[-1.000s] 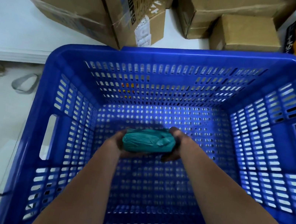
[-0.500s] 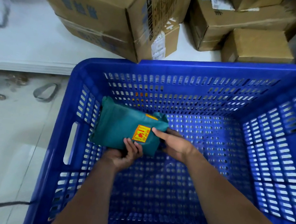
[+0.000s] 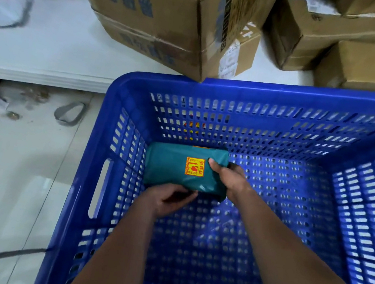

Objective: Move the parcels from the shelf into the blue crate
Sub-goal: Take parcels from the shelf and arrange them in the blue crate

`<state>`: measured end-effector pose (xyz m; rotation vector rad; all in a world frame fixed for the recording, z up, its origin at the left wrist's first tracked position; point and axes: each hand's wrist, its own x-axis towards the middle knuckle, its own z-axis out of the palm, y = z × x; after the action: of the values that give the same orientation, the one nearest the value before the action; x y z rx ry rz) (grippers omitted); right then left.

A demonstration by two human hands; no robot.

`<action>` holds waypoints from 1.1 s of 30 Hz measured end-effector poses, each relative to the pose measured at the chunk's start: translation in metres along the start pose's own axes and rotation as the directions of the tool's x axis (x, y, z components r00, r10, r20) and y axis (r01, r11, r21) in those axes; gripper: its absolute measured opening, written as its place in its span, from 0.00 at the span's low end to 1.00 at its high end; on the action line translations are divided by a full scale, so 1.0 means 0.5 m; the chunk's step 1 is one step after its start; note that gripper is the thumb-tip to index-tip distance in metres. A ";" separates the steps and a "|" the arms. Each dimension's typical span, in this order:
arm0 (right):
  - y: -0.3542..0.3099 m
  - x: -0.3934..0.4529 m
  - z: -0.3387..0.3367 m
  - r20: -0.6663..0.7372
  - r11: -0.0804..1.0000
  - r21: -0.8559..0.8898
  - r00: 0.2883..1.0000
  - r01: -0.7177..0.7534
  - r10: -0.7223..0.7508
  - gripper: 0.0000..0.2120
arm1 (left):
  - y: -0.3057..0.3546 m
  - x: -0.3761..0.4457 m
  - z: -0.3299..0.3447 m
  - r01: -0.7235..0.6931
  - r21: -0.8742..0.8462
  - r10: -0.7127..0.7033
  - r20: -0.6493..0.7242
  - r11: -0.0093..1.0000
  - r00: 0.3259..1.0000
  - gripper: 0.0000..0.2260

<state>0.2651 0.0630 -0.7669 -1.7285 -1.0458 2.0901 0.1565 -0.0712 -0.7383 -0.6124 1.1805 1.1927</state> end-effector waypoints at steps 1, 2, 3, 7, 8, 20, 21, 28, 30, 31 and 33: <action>0.001 0.007 0.009 -0.003 1.000 -0.028 1.000 0.001 -0.001 0.14 | -0.001 -0.001 -0.004 -0.011 0.028 0.010 0.016 1.000 1.000 0.04; 0.004 0.015 0.020 -0.011 0.999 -0.052 1.000 0.010 -0.010 0.13 | -0.002 0.002 -0.005 -0.022 0.043 0.021 0.023 0.999 1.000 0.04; 0.008 0.024 0.031 -0.024 0.997 -0.067 0.999 0.028 -0.030 0.13 | 0.000 0.010 -0.005 -0.044 0.044 0.044 0.013 0.998 0.999 0.05; 0.028 0.050 0.067 -0.165 0.962 -0.273 0.985 0.009 -0.056 0.22 | 0.006 0.062 -0.005 -0.183 -0.014 0.180 -0.117 0.983 0.977 0.15; 0.031 0.054 0.071 -0.212 0.907 -0.421 0.975 -0.029 -0.066 0.25 | 0.005 0.071 -0.003 -0.214 -0.032 0.207 -0.148 0.976 0.967 0.16; 0.028 0.045 0.050 -0.082 0.964 -0.208 0.979 0.165 -0.185 0.24 | -0.035 0.112 0.003 -0.528 0.206 0.567 -0.323 0.824 0.758 0.12; 0.034 0.043 0.040 -0.068 0.971 -0.170 0.982 0.165 -0.179 0.24 | -0.036 0.108 0.002 -0.526 0.121 0.535 -0.317 0.842 0.783 0.12; 0.114 0.013 -0.034 0.017 0.743 -0.573 0.912 0.346 -0.411 0.22 | -0.050 0.102 -0.007 -0.428 -0.222 0.334 -0.360 0.876 0.871 0.13; 0.123 0.000 -0.036 0.203 0.708 -0.562 0.901 0.427 -0.383 0.30 | -0.050 0.100 -0.006 -0.410 -0.242 0.316 -0.347 0.879 0.883 0.10; 0.127 -0.002 -0.039 0.267 0.677 -0.579 0.890 0.455 -0.370 0.36 | -0.049 0.097 -0.003 -0.399 -0.253 0.307 -0.335 0.881 0.891 0.09; 0.136 0.000 -0.047 0.309 0.560 -0.706 0.900 0.434 -0.308 0.49 | -0.044 0.104 -0.001 -0.395 -0.328 0.275 -0.356 0.858 0.893 0.13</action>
<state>0.3042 0.0231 -0.8119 -1.3995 -2.3779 1.5871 0.1730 -0.0592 -0.7908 -0.9400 1.3498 1.7110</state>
